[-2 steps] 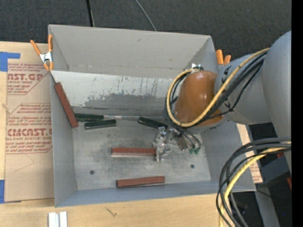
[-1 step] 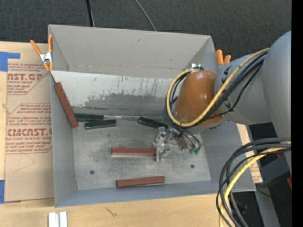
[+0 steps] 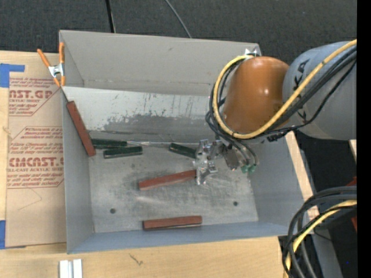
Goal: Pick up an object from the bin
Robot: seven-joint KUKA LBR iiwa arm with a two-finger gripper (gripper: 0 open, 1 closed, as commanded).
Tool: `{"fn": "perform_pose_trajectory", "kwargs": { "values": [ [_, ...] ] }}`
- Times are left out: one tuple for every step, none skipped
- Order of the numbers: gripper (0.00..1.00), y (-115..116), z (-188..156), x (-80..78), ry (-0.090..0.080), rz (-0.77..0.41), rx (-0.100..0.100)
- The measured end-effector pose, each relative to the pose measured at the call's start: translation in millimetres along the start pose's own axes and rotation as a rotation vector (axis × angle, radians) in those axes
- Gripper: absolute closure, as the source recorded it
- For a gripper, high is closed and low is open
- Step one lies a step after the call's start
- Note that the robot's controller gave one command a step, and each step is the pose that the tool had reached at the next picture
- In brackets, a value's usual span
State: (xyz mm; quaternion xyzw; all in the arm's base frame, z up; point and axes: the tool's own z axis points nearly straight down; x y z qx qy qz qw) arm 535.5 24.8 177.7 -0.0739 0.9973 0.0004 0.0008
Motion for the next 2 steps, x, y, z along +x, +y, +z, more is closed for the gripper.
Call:
{"fn": "perform_pose_trajectory", "kwargs": {
  "values": [
    [1.0,0,0,0.0,0.0,0.0,0.0],
    [1.0,-52,-100,18.7,-0.002,-0.597,0.001]
  ]
}}
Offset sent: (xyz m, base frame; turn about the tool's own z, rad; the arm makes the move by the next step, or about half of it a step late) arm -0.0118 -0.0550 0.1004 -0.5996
